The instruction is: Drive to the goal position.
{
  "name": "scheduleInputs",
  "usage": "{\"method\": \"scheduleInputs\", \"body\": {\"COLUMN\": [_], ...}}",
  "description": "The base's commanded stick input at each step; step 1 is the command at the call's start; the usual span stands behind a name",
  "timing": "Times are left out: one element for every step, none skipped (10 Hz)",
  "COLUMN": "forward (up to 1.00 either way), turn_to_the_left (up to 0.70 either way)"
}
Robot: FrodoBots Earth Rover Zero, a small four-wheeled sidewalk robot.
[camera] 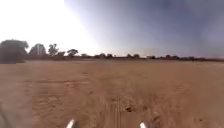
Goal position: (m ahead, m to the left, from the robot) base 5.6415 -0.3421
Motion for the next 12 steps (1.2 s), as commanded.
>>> {"method": "scheduleInputs", "body": {"forward": [1.0,1.0,1.0,1.0,1.0,1.0,1.0,1.0,1.0,1.0,1.0,1.0], "turn_to_the_left": [-0.34,-0.16,0.0,0.0,0.0,0.0,0.0,0.0,0.0,0.0,0.0,0.0]}}
